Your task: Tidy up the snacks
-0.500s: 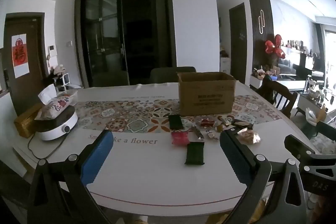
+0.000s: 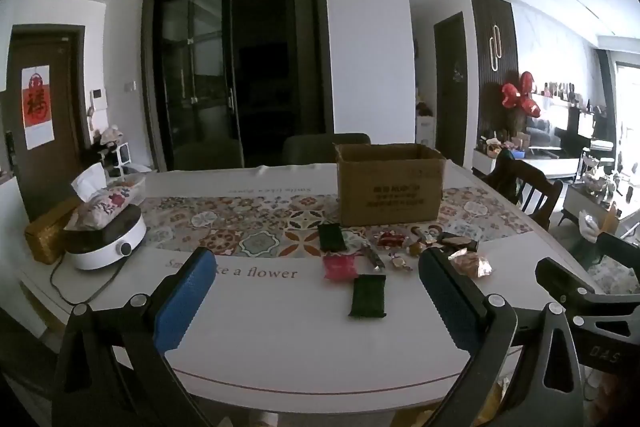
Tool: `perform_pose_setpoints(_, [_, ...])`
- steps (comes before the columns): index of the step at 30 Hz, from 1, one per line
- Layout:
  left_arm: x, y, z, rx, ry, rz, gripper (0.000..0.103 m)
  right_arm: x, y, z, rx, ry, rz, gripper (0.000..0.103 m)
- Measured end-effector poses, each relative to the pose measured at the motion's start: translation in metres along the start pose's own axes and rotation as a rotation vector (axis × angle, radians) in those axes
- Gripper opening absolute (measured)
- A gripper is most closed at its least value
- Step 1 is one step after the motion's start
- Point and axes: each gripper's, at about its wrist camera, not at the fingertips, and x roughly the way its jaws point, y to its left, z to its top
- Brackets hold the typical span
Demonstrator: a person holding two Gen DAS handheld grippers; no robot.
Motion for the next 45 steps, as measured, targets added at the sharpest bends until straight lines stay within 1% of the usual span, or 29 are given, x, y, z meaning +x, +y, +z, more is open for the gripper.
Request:
perform_pose_setpoints(3, [0.0, 0.0004, -0.0001, 0.0, -0.002, 0.001, 0.103, -0.0058, -0.0045, 0.0018, 0.0, -0.004, 0.006, 0.102])
perform_pose_setpoints(8, [-0.0006, 0.0007, -0.0006, 0.001, -0.013, 0.01, 0.103, -0.0058, -0.0037, 0.0017, -0.001, -0.004, 0.005, 0.102])
perform_pose_setpoints(45, [-0.0015, 0.0027, -0.0007, 0.004, -0.017, 0.012, 0.103, -0.0072, -0.0046, 0.0024, 0.001, -0.008, 0.006, 0.102])
